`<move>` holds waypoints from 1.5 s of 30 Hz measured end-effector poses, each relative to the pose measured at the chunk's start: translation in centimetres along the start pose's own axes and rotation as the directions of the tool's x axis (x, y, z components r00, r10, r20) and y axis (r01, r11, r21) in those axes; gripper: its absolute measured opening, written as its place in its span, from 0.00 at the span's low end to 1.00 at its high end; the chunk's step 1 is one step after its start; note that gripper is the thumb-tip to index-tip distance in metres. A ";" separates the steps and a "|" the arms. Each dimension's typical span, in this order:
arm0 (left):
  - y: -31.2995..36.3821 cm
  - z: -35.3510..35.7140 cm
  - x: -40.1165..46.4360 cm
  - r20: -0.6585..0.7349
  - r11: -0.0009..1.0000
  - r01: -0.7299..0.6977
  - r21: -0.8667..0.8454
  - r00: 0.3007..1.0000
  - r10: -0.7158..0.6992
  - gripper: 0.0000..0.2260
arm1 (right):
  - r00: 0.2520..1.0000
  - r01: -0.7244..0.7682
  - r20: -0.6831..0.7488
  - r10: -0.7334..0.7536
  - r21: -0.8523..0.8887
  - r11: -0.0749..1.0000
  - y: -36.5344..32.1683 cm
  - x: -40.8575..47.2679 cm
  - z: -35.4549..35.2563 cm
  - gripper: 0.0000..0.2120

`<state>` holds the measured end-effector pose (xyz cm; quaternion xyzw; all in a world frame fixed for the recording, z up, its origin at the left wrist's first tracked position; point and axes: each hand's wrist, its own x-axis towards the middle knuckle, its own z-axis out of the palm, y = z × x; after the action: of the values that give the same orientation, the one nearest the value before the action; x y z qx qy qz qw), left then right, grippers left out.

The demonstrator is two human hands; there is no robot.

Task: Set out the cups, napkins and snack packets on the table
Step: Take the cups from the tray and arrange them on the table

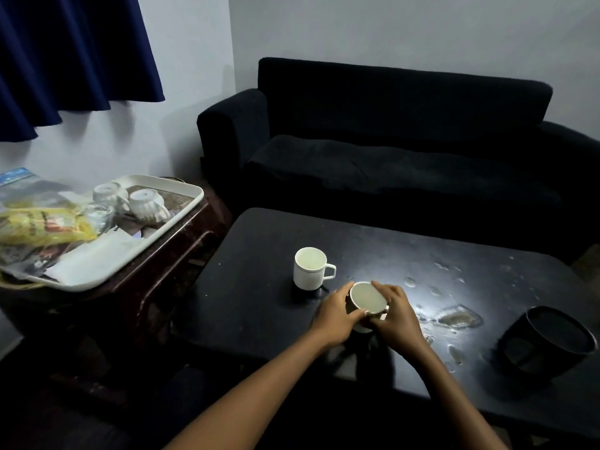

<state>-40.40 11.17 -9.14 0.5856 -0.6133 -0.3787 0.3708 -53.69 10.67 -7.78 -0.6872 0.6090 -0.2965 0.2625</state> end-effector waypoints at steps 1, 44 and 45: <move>0.0 0.0 0.6 0.011 1.000 0.013 -0.014 1.000 -0.013 0.26 | 1.000 0.003 -0.005 -0.003 -0.002 1.000 0.1 0.4 0.1 0.33; 1.0 -11.5 -3.5 -0.256 0.992 -0.019 0.125 0.965 0.051 0.17 | 0.967 0.217 -0.110 -0.228 -0.105 0.971 -10.2 0.4 4.2 0.17; 0.8 -12.3 -3.8 -0.271 0.994 -0.010 0.109 0.962 0.040 0.16 | 0.965 0.233 -0.097 -0.243 -0.106 0.967 -11.0 0.4 4.7 0.17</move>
<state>-29.58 14.57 -3.08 0.6433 -0.5831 -0.2565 0.4247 -42.75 11.59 -3.08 -0.7498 0.5486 -0.3341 0.1588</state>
